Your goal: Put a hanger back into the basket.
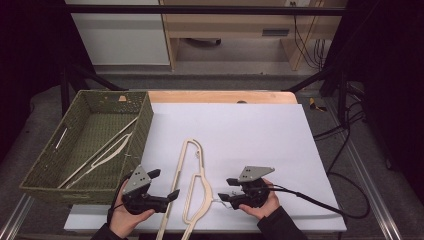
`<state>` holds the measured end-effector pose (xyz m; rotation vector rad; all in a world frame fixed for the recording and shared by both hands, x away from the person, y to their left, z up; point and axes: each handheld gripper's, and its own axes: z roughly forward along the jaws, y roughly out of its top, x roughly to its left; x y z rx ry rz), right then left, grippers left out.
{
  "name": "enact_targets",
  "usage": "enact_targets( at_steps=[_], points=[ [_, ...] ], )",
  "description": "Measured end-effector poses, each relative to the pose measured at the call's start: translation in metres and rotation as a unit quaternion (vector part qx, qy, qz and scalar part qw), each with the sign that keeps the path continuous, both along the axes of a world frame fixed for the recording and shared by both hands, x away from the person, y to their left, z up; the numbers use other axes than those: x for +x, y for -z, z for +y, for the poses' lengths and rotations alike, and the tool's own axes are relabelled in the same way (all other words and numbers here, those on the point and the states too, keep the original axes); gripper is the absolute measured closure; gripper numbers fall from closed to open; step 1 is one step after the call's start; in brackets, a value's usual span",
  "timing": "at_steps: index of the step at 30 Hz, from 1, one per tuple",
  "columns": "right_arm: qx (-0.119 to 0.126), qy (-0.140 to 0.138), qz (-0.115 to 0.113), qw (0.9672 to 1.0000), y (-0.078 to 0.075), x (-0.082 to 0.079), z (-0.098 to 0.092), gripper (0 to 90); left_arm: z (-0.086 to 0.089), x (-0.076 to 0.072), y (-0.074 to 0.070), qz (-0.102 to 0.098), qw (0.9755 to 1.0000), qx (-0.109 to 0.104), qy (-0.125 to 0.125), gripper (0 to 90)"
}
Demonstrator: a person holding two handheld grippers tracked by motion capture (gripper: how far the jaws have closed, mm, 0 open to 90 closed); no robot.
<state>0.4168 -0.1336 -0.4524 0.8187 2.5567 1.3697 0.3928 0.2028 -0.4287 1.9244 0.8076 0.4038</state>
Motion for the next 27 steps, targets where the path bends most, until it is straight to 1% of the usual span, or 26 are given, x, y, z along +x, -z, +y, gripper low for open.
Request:
enact_targets(
  at_steps=[2, 5, 8, 11, 12, 14, 15, 16, 18, 19, 21, 22, 24, 27],
  points=[
    [-0.011, -0.007, 0.001, 0.9999, 0.004, 0.000, 0.002, 46.1, -0.001, 0.000, 0.001, 0.001, 1.0000, 0.005, -0.001, 7.1],
    [-0.024, -0.016, -0.003, 0.9996, 0.008, -0.001, 0.004, 52.0, -0.003, 0.000, 0.003, 0.000, 0.9999, 0.011, 0.002, 7.1],
    [-0.028, -0.028, -0.003, 0.9992, 0.011, -0.001, 0.005, 58.4, -0.004, 0.000, 0.005, 0.002, 0.9999, 0.015, 0.005, 7.4],
    [-0.027, -0.039, 0.005, 0.9989, 0.015, -0.001, 0.009, 63.3, -0.006, 0.001, 0.008, 0.006, 0.9997, 0.020, 0.009, 7.5],
    [-0.029, -0.041, 0.007, 0.9987, 0.016, -0.001, 0.010, 65.0, -0.007, 0.001, 0.008, 0.007, 0.9997, 0.020, 0.011, 7.6],
    [-0.039, -0.048, 0.004, 0.9981, 0.019, -0.001, 0.011, 67.1, -0.009, 0.001, 0.009, 0.008, 0.9996, 0.023, 0.014, 7.7],
    [-0.041, -0.050, 0.001, 0.9979, 0.021, -0.001, 0.011, 68.4, -0.010, 0.001, 0.010, 0.010, 0.9996, 0.024, 0.015, 7.7],
    [-0.044, -0.055, 0.001, 0.9975, 0.024, 0.000, 0.012, 70.3, -0.011, 0.001, 0.010, 0.011, 0.9995, 0.025, 0.016, 7.8],
    [-0.049, -0.059, 0.002, 0.9971, 0.026, 0.000, 0.014, 72.2, -0.012, 0.000, 0.011, 0.011, 0.9994, 0.027, 0.018, 7.8],
    [-0.052, -0.054, 0.003, 0.9972, 0.027, 0.000, 0.015, 73.8, -0.013, 0.000, 0.011, 0.011, 0.9994, 0.027, 0.019, 7.8],
    [-0.056, -0.059, 0.005, 0.9967, 0.029, 0.001, 0.017, 76.1, -0.014, 0.000, 0.012, 0.013, 0.9993, 0.028, 0.022, 7.8],
    [-0.060, -0.064, 0.002, 0.9961, 0.029, 0.001, 0.018, 77.2, -0.015, 0.000, 0.012, 0.013, 0.9993, 0.028, 0.022, 7.8],
    [-0.068, -0.062, -0.003, 0.9957, 0.030, 0.000, 0.020, 79.9, -0.016, 0.000, 0.012, 0.015, 0.9992, 0.029, 0.024, 7.9],
    [-0.068, -0.066, -0.001, 0.9955, 0.030, 0.000, 0.021, 84.6, -0.018, -0.001, 0.013, 0.016, 0.9991, 0.030, 0.025, 7.9]
  ],
)
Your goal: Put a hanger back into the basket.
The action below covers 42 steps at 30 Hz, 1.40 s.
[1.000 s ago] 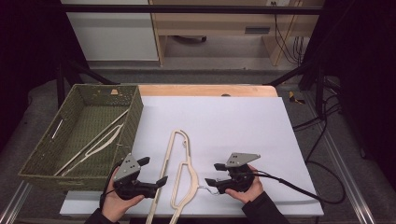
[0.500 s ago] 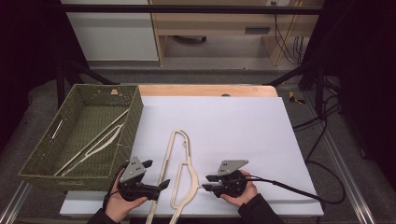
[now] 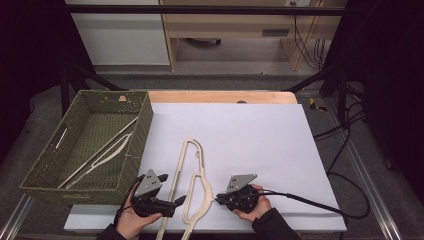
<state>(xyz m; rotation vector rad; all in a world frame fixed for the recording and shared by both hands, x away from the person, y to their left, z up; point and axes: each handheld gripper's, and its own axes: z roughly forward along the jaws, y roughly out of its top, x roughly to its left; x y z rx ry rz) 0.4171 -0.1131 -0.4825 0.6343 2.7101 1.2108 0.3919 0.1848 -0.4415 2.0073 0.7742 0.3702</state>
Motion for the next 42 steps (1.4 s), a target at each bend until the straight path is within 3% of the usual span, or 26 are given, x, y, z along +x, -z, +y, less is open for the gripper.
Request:
enact_targets(
  at_steps=[9, 17, 20, 23, 26, 35, 37, 40, 41, 42],
  points=[
    [-0.002, -0.014, 0.002, 0.9999, -0.005, 0.003, 0.000, 87.6, -0.012, -0.002, 0.003, 0.007, 0.9998, 0.011, 0.016, 8.5],
    [0.009, -0.023, 0.010, 0.9996, -0.018, 0.002, -0.001, 88.6, -0.028, -0.007, 0.006, 0.018, 0.9990, 0.017, 0.037, 9.9],
    [0.002, -0.026, 0.009, 0.9996, -0.025, 0.001, 0.001, 89.0, -0.036, -0.009, 0.006, 0.021, 0.9985, 0.023, 0.045, 11.7],
    [0.005, -0.023, 0.016, 0.9996, -0.031, 0.000, 0.001, 89.1, -0.046, -0.010, 0.007, 0.038, 0.9976, 0.025, 0.052, 14.0],
    [0.009, -0.024, 0.019, 0.9995, -0.035, 0.001, 0.000, 89.2, -0.056, -0.010, 0.010, 0.050, 0.9961, 0.044, 0.057, 17.0],
    [-0.002, -0.029, 0.012, 0.9995, -0.045, -0.001, 0.003, 89.3, -0.082, -0.009, 0.016, 0.083, 0.9892, 0.093, 0.077, 38.4],
    [-0.001, -0.022, 0.015, 0.9997, -0.048, -0.002, 0.004, 89.3, -0.083, -0.008, 0.017, 0.092, 0.9882, 0.097, 0.074, 46.2],
    [0.001, -0.023, 0.014, 0.9996, -0.051, -0.002, 0.004, 89.3, -0.085, -0.006, 0.018, 0.103, 0.9884, 0.091, 0.065, 52.2],
    [0.001, -0.023, 0.015, 0.9996, -0.052, -0.002, 0.004, 89.3, -0.084, -0.005, 0.017, 0.109, 0.9872, 0.097, 0.066, 53.7],
    [-0.002, -0.023, 0.012, 0.9997, -0.053, -0.002, 0.004, 89.3, -0.085, -0.005, 0.017, 0.116, 0.9873, 0.089, 0.063, 54.7]
  ],
)
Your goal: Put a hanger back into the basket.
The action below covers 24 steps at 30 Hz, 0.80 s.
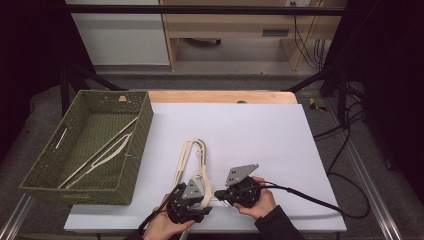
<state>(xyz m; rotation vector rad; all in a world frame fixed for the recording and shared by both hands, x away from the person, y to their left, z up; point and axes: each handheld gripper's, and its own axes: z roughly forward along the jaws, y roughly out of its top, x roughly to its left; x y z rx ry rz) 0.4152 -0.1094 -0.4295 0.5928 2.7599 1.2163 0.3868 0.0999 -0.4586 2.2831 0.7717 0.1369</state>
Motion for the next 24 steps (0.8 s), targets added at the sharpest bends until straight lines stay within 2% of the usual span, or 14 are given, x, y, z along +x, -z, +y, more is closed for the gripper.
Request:
enact_targets(
  at_steps=[6, 9, 12, 14, 17, 20, 24],
  points=[
    [-0.008, 0.002, -0.003, 1.0000, -0.003, -0.002, 0.002, 89.3, -0.001, -0.003, -0.003, 0.004, 1.0000, 0.004, 0.003, 67.3],
    [-0.008, -0.001, -0.008, 0.9999, -0.004, -0.002, 0.002, 89.1, -0.001, -0.004, -0.005, 0.003, 0.9999, 0.010, -0.004, 69.4],
    [0.000, -0.001, -0.011, 0.9999, -0.005, -0.003, 0.001, 88.7, 0.001, -0.005, -0.007, -0.001, 0.9998, 0.010, -0.017, 71.6],
    [0.011, 0.003, -0.014, 0.9998, -0.008, -0.005, 0.000, 85.3, 0.003, -0.006, -0.010, -0.007, 0.9996, 0.015, -0.024, 72.6],
    [0.033, 0.010, -0.030, 0.9989, -0.017, -0.007, -0.005, 80.2, 0.006, -0.008, -0.015, -0.020, 0.9989, 0.012, -0.040, 73.3],
    [0.061, 0.023, -0.059, 0.9961, -0.031, -0.011, -0.016, 73.7, 0.010, -0.009, -0.021, -0.027, 0.9984, 0.011, -0.048, 73.8],
    [0.109, 0.065, -0.098, 0.9870, -0.051, -0.016, -0.036, 55.5, 0.016, -0.010, -0.026, -0.034, 0.9978, 0.011, -0.056, 74.3]
  ],
)
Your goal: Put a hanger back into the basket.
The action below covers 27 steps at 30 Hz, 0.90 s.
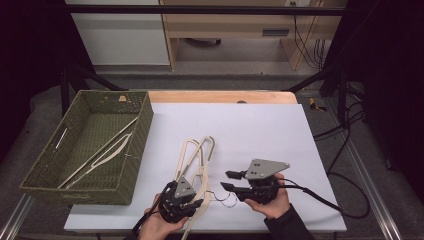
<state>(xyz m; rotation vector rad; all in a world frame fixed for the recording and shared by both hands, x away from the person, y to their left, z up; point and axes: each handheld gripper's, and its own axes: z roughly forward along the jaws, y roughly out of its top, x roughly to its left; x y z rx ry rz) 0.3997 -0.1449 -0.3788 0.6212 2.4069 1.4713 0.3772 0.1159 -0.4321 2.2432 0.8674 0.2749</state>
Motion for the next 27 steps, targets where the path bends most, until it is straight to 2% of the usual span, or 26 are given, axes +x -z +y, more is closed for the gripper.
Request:
enact_targets(
  at_steps=[5, 8, 14, 19, 27],
  points=[
    [0.044, 0.054, -0.012, 0.9975, -0.011, 0.001, -0.027, 40.0, 0.007, 0.000, -0.007, -0.007, 1.0000, -0.002, -0.006, 74.8],
    [0.061, 0.080, -0.006, 0.9949, -0.010, 0.003, -0.040, 33.1, 0.012, -0.001, -0.011, -0.014, 0.9998, -0.002, -0.013, 75.3],
    [0.060, 0.118, 0.009, 0.9912, 0.000, 0.012, -0.055, 24.1, 0.023, -0.002, -0.022, -0.026, 0.9991, -0.003, -0.034, 76.8],
    [0.051, 0.136, 0.021, 0.9892, 0.010, 0.019, -0.062, 20.2, 0.039, 0.000, -0.032, -0.031, 0.9979, -0.010, -0.056, 78.6],
    [0.051, 0.163, 0.035, 0.9847, 0.021, 0.026, -0.072, 15.4, 0.067, 0.009, -0.043, -0.035, 0.9944, -0.019, -0.097, 82.8]
  ],
)
